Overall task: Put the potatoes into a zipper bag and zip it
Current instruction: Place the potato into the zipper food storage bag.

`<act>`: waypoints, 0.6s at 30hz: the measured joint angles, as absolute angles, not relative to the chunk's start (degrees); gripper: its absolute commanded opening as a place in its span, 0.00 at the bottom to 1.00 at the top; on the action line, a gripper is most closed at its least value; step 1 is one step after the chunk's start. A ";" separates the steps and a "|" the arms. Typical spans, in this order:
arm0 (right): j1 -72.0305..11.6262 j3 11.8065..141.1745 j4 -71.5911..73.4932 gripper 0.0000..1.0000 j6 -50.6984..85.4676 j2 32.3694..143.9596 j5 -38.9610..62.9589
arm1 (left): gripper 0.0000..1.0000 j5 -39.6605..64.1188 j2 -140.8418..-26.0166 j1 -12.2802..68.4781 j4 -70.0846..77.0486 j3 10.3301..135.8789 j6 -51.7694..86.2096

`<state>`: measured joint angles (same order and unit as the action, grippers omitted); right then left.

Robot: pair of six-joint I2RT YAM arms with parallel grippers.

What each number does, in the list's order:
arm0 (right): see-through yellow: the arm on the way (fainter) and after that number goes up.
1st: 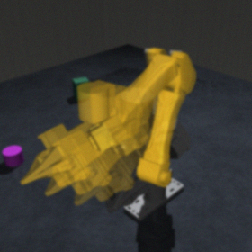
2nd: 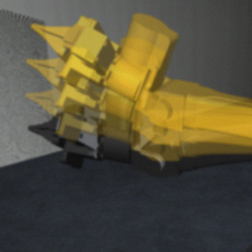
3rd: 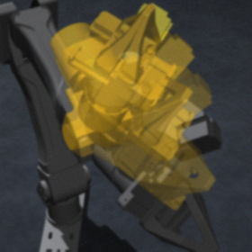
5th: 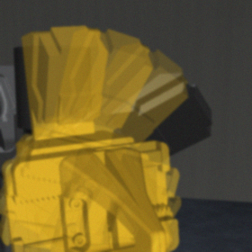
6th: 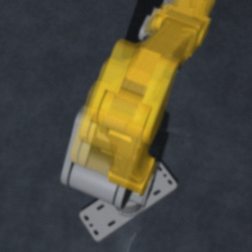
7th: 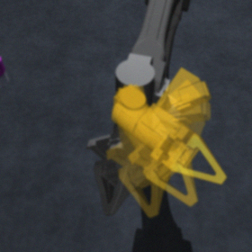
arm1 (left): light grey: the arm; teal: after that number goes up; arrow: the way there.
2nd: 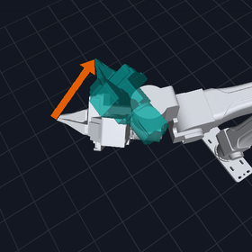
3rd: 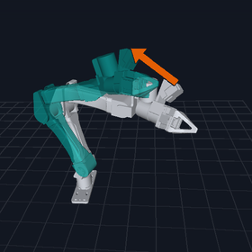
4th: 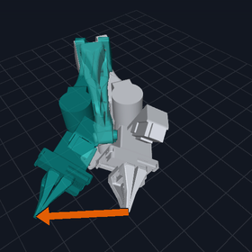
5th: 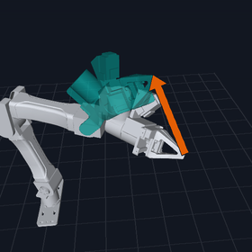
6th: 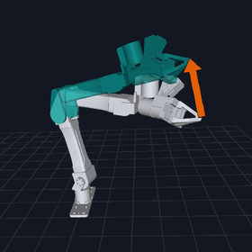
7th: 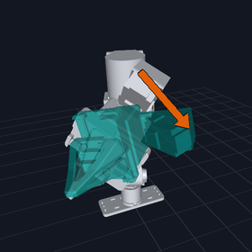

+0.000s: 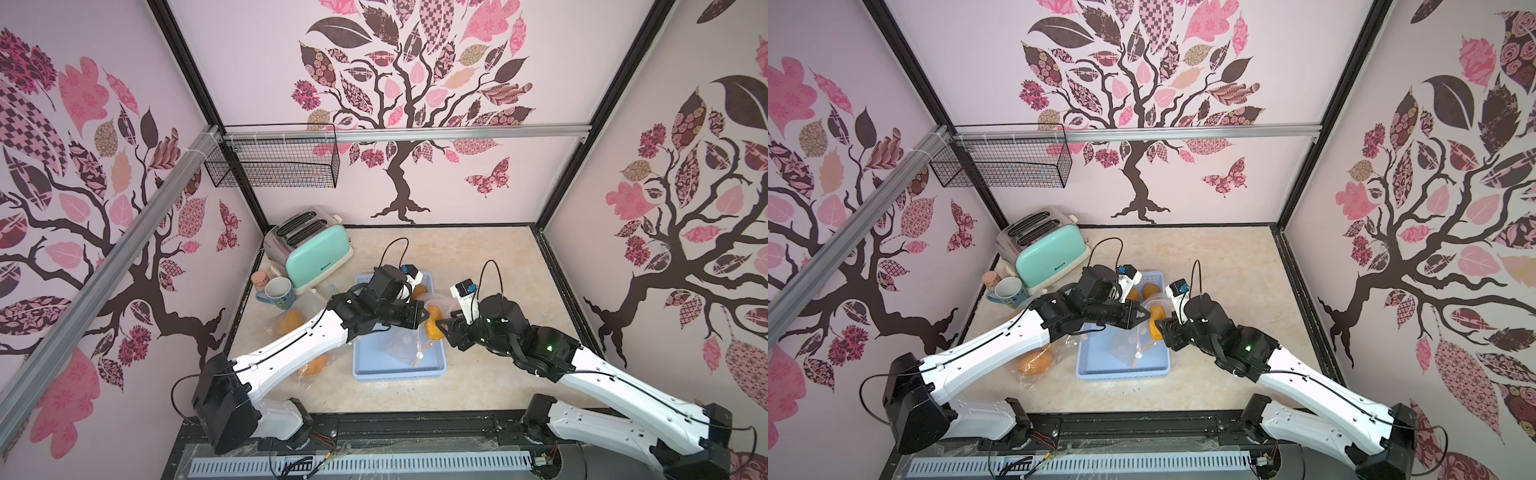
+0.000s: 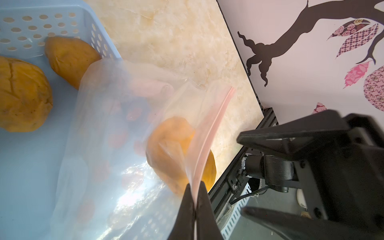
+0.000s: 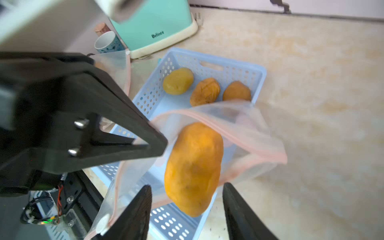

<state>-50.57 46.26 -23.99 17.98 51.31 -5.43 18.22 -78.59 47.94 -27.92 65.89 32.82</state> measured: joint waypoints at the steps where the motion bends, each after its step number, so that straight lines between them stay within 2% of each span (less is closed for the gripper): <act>1: -50.57 45.19 -24.03 0.39 18.22 50.98 -5.63 | 0.00 18.24 -78.59 47.94 -27.94 65.89 32.82; 5: -50.54 43.53 -23.92 0.29 19.38 51.11 -5.72 | 0.00 18.26 -78.59 47.94 -27.94 65.89 32.82; 10: -50.57 41.52 -21.12 0.26 19.90 52.56 -4.08 | 0.00 18.28 -78.59 47.94 -27.94 65.89 32.84; 18: -50.57 44.05 -16.32 0.22 20.58 61.67 -0.67 | 0.00 19.35 -78.61 47.94 -27.90 65.89 33.08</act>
<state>-50.57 44.05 -16.32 20.58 61.67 -0.67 19.35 -78.61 47.94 -27.90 65.89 33.08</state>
